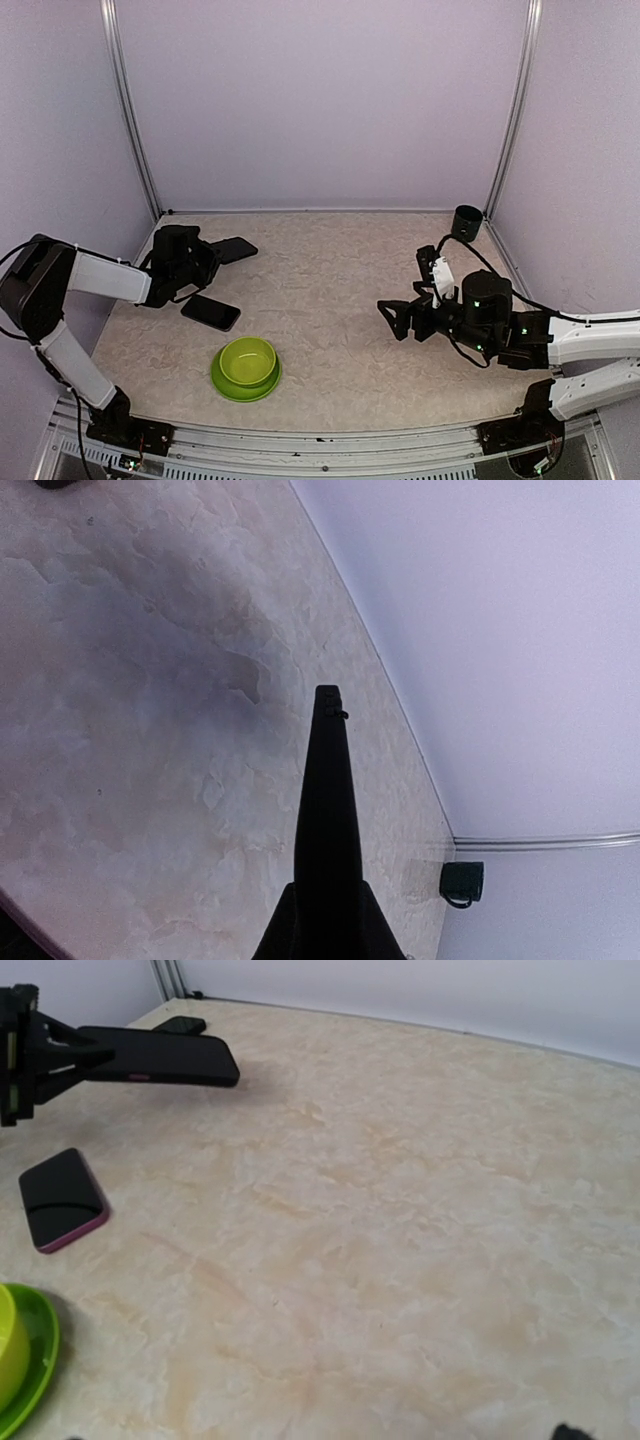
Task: Put the phone into the phone case
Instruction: Place the phone with the phone case at the corner of the board.
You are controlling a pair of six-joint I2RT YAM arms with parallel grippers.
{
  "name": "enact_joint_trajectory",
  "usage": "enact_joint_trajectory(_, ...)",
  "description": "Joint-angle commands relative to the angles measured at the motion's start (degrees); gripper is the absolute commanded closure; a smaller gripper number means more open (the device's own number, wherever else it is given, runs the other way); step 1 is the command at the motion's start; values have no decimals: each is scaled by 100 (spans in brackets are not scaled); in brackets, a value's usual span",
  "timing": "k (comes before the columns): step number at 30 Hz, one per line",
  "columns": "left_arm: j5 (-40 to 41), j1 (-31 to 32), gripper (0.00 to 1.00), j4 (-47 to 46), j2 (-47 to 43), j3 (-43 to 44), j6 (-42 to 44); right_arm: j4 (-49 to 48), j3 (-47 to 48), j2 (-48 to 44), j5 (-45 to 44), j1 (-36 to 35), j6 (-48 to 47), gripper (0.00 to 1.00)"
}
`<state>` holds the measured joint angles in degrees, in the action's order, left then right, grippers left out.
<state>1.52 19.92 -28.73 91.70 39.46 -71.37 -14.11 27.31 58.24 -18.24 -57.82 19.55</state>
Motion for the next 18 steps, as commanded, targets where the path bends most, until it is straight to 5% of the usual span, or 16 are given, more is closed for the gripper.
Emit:
enact_joint_trajectory(1, 450, -103, 100, -550, 68, 171, -471, -108, -42, 71, -21, 41, 88, 0)
enact_joint_trajectory(18, 1056, -362, 100, -420, 1186, 1008, -1382, -59, -51, 100, -29, 43, 84, 1)
